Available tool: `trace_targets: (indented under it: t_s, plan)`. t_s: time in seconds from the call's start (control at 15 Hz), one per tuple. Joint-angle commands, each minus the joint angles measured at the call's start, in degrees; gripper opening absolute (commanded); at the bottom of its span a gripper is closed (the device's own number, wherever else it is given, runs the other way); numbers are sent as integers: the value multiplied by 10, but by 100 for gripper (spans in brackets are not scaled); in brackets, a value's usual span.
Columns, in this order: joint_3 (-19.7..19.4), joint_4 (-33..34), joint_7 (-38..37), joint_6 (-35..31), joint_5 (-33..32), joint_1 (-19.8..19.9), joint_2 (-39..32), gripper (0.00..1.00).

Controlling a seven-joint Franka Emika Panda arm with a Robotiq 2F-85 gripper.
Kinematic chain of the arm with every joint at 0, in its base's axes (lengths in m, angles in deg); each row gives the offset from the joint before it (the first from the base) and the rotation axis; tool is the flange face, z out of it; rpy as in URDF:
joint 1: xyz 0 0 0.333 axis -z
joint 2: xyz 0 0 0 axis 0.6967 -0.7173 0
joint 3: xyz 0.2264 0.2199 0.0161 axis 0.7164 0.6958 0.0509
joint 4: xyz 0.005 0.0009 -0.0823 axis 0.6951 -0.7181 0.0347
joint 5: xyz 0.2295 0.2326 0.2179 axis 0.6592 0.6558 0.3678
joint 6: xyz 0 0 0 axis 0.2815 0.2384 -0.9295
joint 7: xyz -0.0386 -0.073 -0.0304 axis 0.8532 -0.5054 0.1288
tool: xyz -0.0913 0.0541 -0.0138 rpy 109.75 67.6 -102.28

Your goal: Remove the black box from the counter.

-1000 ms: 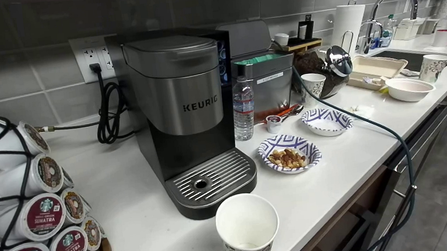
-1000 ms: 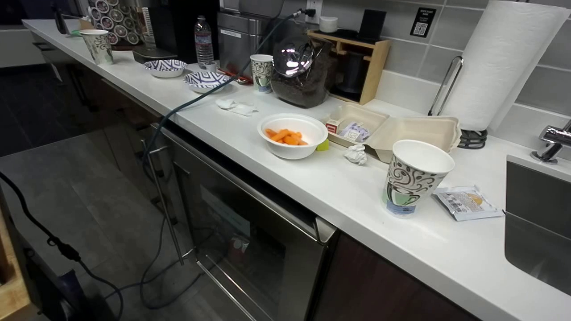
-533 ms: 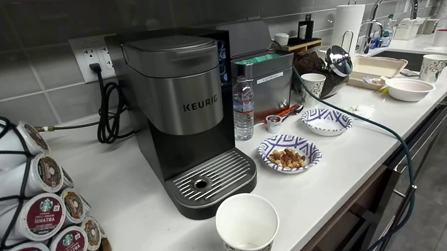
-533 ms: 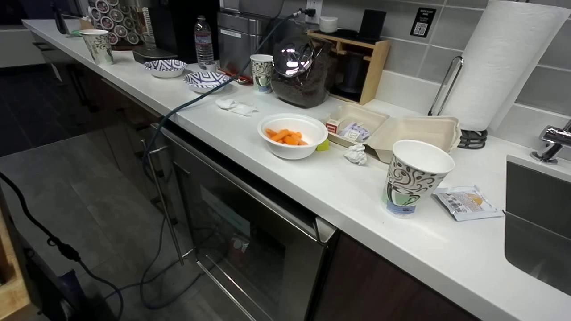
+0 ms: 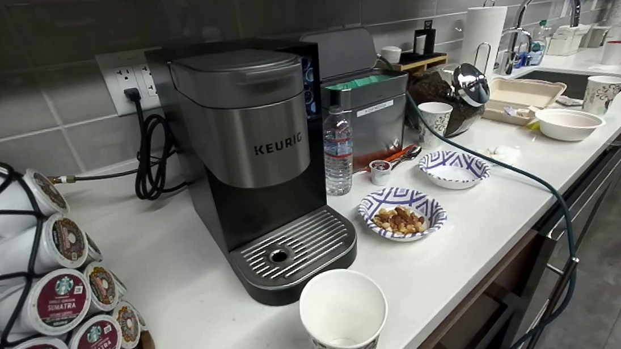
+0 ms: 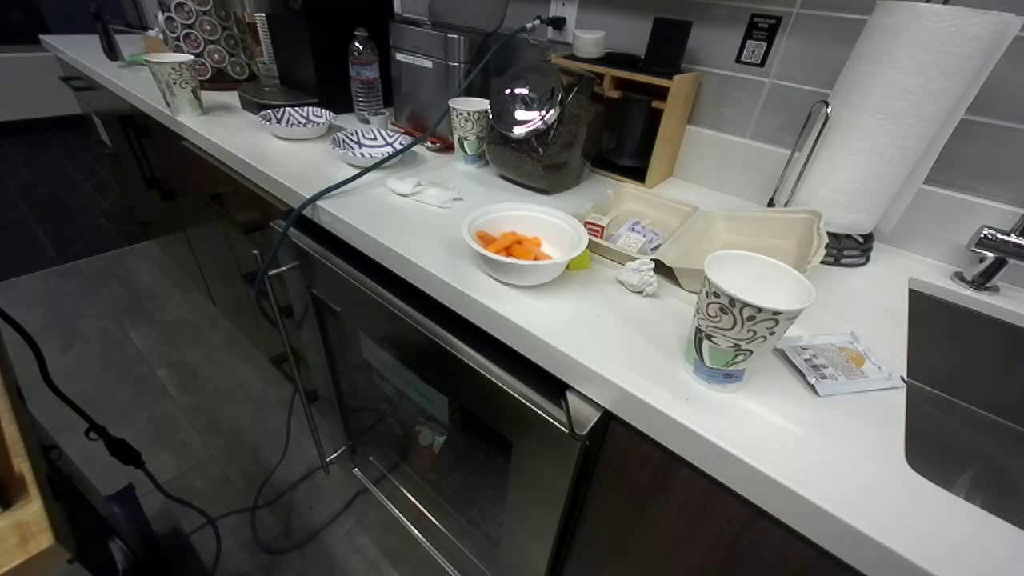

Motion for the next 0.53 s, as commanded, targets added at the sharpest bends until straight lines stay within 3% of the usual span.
trace_targets:
  t_s: [0.0,0.2,0.47]
  plan:
    - [-15,-4,77,113,-21,-6,56,100]
    - [-25,6,122,178,-42,-21,95,100]
    - [-31,7,111,167,-27,-20,92,100]
